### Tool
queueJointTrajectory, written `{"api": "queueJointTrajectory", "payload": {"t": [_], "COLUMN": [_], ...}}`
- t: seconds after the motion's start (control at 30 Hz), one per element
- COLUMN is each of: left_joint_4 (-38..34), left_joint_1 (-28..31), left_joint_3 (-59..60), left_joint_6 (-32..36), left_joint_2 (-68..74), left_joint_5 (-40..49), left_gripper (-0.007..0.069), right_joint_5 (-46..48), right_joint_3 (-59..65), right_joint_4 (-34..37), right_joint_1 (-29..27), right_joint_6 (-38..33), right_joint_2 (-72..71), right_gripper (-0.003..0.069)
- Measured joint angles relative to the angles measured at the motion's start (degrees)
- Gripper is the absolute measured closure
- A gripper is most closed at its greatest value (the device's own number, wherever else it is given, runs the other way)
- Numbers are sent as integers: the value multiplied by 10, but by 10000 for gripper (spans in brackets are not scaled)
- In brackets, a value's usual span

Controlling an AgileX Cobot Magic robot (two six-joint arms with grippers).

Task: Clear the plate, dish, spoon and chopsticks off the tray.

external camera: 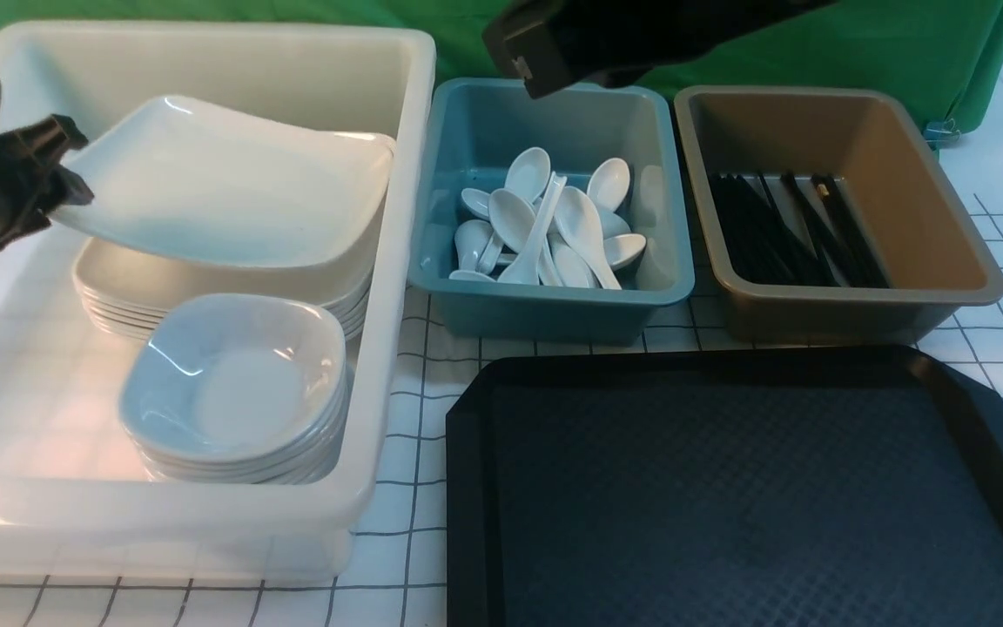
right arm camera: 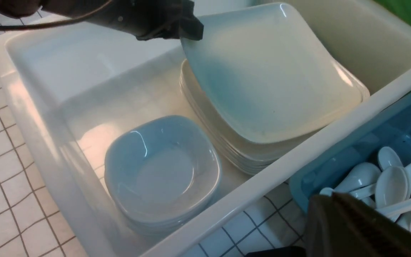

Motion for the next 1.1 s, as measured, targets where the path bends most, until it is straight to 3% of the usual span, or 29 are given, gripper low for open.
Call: {"api": "queueJointTrajectory", "payload": {"t": [0.13, 0.27, 0.53, 0.67, 0.77, 0.8, 0.83, 0.9, 1.1], "left_joint_4": [55, 85, 135, 144, 153, 153, 152, 147, 138], "left_joint_1": [-1, -1, -1, -3, -7, -9, -9, -11, -46], "left_joint_3": [0, -2, -41, -76, -102, -117, -125, -133, -138], "left_joint_6": [-24, -28, -29, -3, 13, 22, 30, 46, 91], "left_joint_2": [0, 0, -6, -28, -56, -82, -106, -142, -293], "left_joint_5": [13, 24, 91, 156, 207, 247, 267, 286, 354], "left_gripper": [137, 84, 85, 211, 373, 496, 557, 601, 627], "right_joint_5": [0, 0, 4, 4, 4, 4, 6, 15, 86], "right_joint_3": [0, 0, 0, -7, -26, -42, -55, -69, -70], "right_joint_4": [1, 4, 6, 1, -21, -43, -78, -129, -343], "right_joint_1": [0, 0, 0, 0, 0, 0, 0, 0, 0], "right_joint_6": [0, 0, 0, 0, 11, 30, 56, 98, 219], "right_joint_2": [0, 0, 0, 0, 0, -3, -7, -15, -67], "right_gripper": [659, 659, 659, 659, 659, 659, 659, 659, 659]}}
